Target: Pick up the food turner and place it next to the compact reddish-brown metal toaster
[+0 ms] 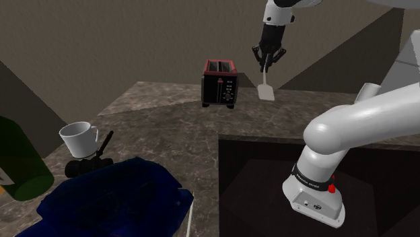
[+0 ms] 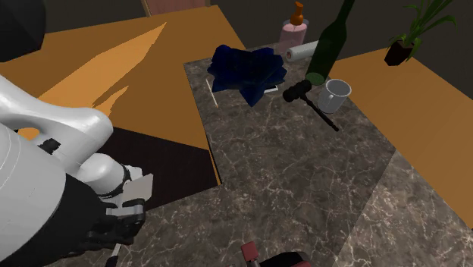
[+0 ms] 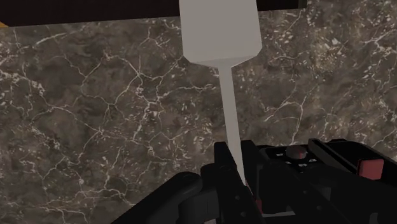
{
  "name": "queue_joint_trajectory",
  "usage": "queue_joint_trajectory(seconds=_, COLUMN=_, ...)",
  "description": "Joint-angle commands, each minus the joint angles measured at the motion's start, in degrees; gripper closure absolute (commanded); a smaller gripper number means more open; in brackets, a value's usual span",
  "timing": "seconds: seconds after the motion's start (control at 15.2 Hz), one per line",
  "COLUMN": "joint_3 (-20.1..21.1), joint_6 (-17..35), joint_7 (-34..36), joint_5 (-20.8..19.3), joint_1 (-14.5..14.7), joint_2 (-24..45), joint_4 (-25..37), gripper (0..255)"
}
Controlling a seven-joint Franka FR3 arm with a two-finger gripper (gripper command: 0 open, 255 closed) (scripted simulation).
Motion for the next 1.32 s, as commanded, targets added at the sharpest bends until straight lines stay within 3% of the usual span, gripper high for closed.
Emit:
queue_joint_trajectory(seconds=0.0, joint_3=-0.15, joint_6=1.62, joint_7=-0.05, joint_5=-0.12, joint_1=-0.05, joint_2=-0.41, joint_4=-2.01, gripper=255)
queue_joint_trajectory(seconds=1.25, joint_3=-0.69, joint_6=15.90, joint_7=0.55, joint_5=-0.75, joint_1=-0.28, joint_2=-1.31, joint_4=-17.21, gripper=255)
